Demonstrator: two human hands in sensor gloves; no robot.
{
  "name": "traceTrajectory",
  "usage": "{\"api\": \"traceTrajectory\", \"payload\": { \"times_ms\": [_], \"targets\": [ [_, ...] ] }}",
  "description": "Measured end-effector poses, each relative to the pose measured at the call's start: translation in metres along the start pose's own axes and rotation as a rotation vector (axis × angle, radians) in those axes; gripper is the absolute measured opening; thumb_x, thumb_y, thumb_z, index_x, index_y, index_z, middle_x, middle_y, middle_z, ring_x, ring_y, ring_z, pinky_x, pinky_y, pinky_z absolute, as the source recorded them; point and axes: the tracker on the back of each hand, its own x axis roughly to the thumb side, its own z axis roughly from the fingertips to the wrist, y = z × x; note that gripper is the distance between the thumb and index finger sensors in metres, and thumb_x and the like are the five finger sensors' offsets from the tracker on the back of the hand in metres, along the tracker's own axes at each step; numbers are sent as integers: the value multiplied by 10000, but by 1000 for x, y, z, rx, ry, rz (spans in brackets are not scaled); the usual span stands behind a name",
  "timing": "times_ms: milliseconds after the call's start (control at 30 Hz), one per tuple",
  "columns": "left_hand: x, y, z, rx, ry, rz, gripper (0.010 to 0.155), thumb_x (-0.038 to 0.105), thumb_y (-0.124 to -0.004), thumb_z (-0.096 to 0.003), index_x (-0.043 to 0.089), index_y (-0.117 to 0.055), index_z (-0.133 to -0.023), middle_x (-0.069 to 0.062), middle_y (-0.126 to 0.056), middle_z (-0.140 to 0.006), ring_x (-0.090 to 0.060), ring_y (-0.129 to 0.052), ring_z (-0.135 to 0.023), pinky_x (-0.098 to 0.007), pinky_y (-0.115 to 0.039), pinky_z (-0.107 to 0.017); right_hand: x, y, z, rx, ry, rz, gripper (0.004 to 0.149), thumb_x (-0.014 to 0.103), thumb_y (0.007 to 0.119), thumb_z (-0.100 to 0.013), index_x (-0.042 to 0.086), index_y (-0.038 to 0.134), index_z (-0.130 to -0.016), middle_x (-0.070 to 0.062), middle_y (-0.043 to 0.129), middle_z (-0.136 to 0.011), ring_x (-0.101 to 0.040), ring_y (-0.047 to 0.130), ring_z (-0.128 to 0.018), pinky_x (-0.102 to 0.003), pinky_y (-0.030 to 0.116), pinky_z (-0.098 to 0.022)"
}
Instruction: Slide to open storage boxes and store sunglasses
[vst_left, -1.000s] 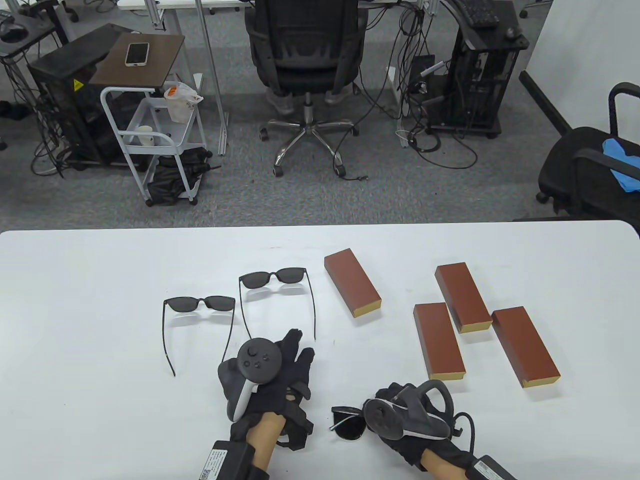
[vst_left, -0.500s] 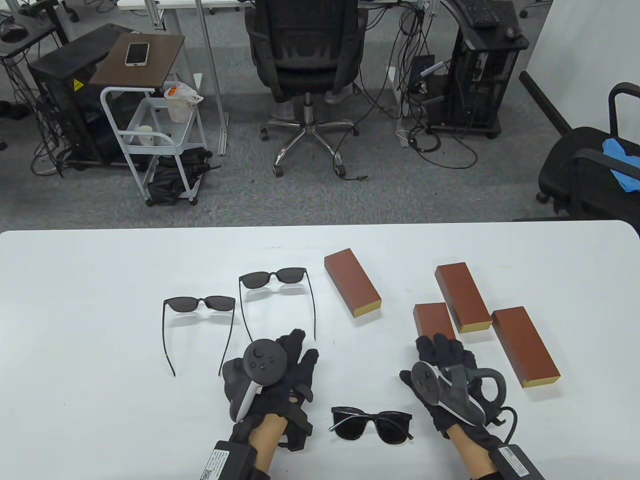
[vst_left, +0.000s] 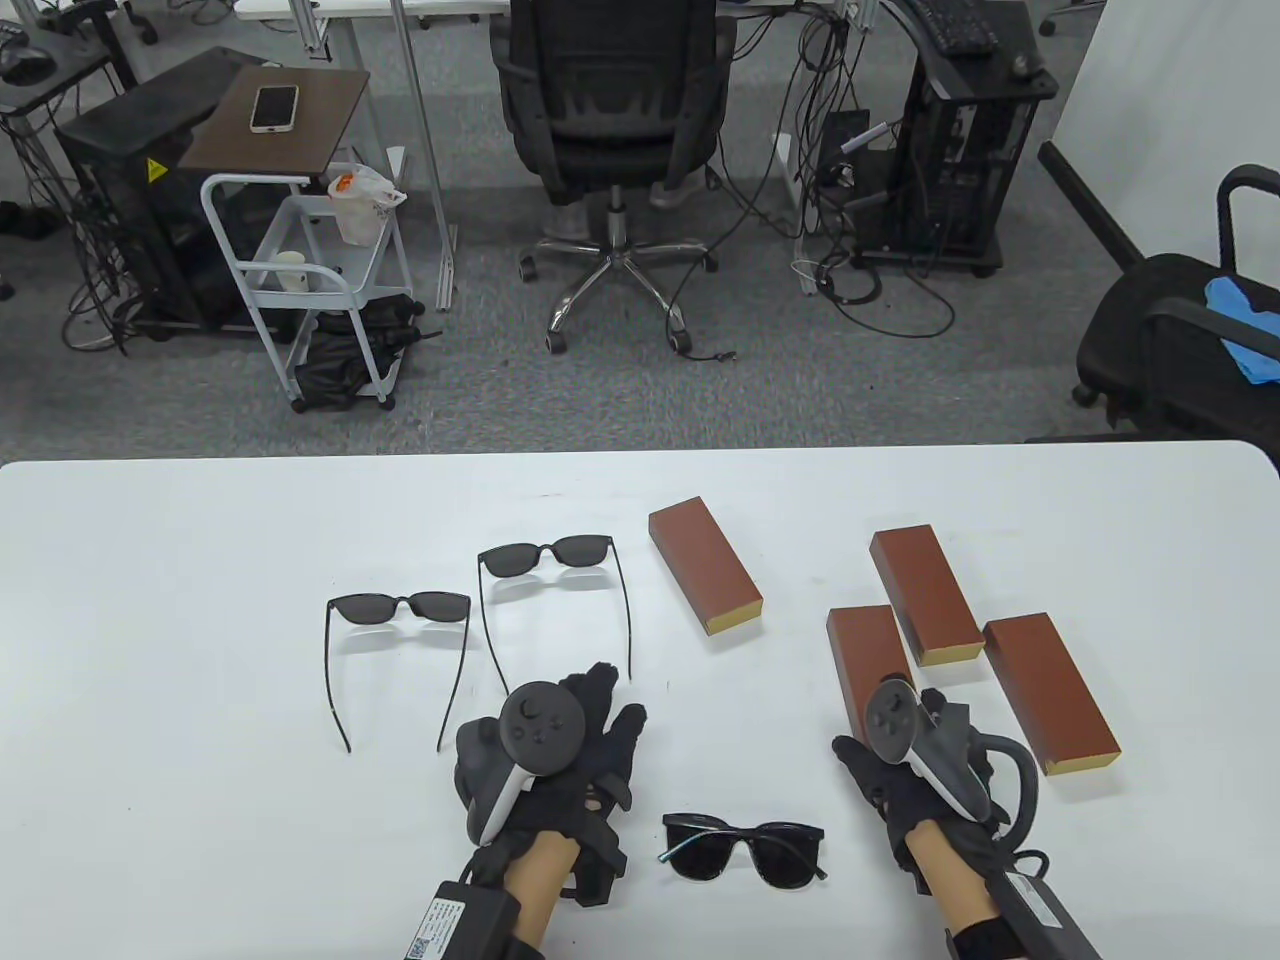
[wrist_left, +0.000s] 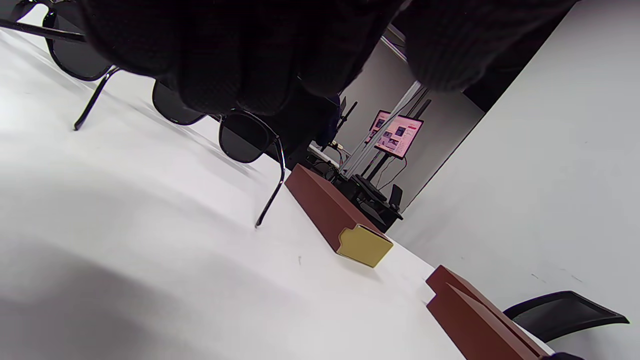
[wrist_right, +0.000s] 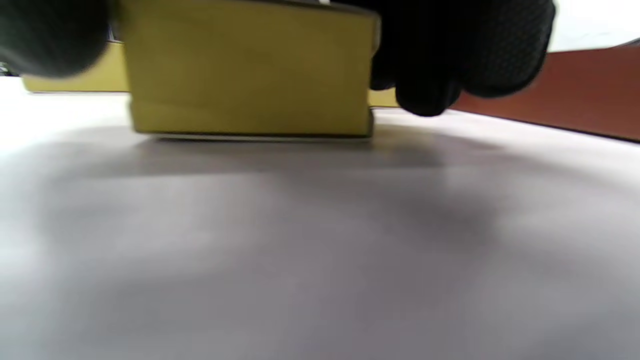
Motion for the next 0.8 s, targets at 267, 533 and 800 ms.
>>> {"api": "traceTrajectory", "payload": {
  "times_ms": [267, 533, 800],
  "targets": [
    [3, -2, 0, -7, -59, -29, 658, 579, -760, -436, 281, -717, -1021, -75, -774, -1043, -379, -816, -887, -579, -701, -609, -8, 1, -3, 20, -22, -116, 783, 604, 831, -292, 268, 538, -936, -249, 659, -942, -453, 833, -718, -510, 769, -540],
    [10, -5, 0, -87, -252, -142, 839, 725, -819, -348, 339, -628, -1068, -47, -655, -1122, -364, -713, -974, -601, -638, -664, -19, -26, 1, -106, -107, -324, 757, 524, 894, -284, 291, 564, -925, -182, 591, -996, -434, 727, -811, -528, 688, -607],
    [12, -5, 2, -115, -466, -260, 959, 739, -896, -267, 401, -521, -1083, 1, -535, -1172, -325, -597, -1057, -632, -574, -707, -17, -52, 8, -61, -439, -459, 755, 476, 968, -259, 311, 619, -907, -98, 607, -1027, -390, 670, -867, -514, 643, -658]
  ]
}}
